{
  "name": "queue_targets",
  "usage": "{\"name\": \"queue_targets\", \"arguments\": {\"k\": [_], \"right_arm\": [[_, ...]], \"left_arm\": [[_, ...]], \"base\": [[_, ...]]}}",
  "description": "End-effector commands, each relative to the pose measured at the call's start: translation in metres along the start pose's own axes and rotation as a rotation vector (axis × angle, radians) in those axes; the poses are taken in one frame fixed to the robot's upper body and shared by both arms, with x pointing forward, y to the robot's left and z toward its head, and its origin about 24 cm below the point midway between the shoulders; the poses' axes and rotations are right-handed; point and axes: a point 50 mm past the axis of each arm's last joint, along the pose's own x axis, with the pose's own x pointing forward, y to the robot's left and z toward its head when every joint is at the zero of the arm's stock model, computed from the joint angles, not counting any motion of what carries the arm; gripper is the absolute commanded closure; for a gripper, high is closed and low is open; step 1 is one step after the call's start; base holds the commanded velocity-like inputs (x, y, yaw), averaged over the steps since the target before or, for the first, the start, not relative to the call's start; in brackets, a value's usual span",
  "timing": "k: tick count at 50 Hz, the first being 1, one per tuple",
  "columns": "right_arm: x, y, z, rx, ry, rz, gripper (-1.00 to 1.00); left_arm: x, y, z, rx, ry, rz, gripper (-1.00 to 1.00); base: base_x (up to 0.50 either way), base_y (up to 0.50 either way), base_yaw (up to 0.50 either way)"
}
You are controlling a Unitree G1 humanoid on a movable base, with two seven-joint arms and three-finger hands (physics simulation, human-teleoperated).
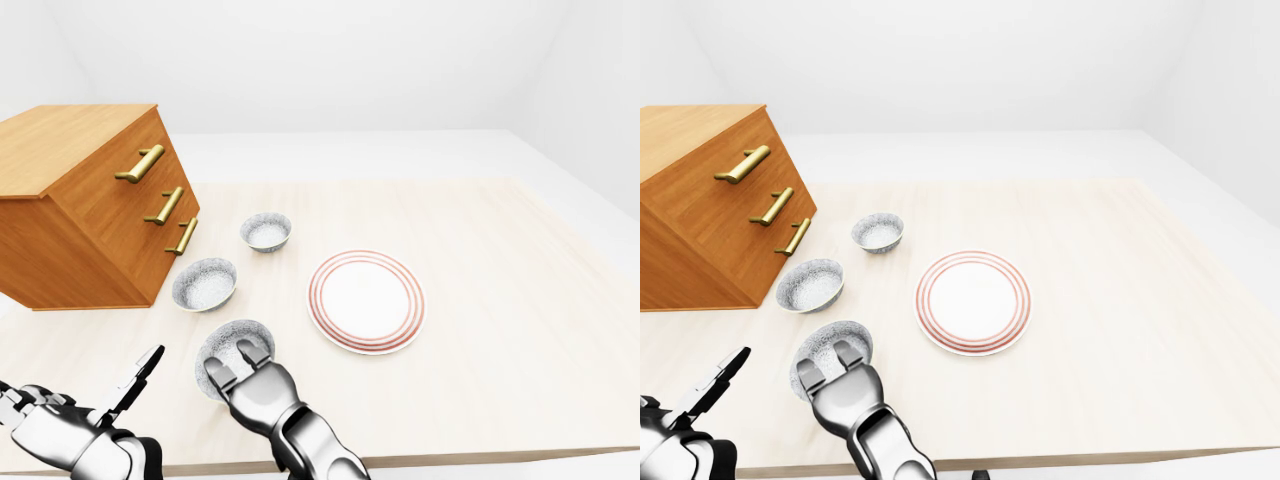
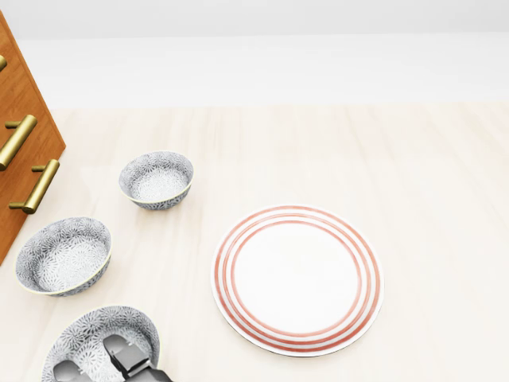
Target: Put the bowl at the front on the plate.
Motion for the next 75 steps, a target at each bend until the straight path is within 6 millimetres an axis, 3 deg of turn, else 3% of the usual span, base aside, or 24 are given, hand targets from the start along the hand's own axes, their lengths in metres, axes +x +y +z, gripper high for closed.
{"name": "queue_targets", "arguments": {"k": [1,21,58,60,61,75], "right_arm": [[0.001,0.002,0.0,-0.021,0.004,0.027,-1.0],[0.002,0.004,-0.007,-0.163,0.069,0.082,-1.0],[0.017,0.007,-0.029,-0.12,0.135,0.143,-1.0],[0.018,0.007,-0.029,-0.124,0.136,0.147,-0.24],[0.019,0.004,-0.028,-0.129,0.136,0.14,1.0],[0.028,-0.028,-0.03,-0.237,0.168,0.027,1.0]], "left_arm": [[0.0,0.001,0.001,-0.003,-0.004,0.002,-1.0],[0.0,0.0,0.0,0.001,0.001,0.0,-1.0],[0.0,0.0,0.0,0.0,0.0,0.001,-1.0],[0.0,0.0,-0.001,0.002,0.005,0.0,-1.0],[-0.001,0.0,0.0,0.0,0.001,0.0,-1.0],[-0.002,0.002,0.006,-0.013,-0.019,0.009,-1.0]], "base": [[0.0,0.0,0.0],[0.0,0.0,0.0],[0.0,0.0,0.0],[0.0,0.0,0.0],[0.0,0.0,0.0],[0.0,0.0,0.0]]}}
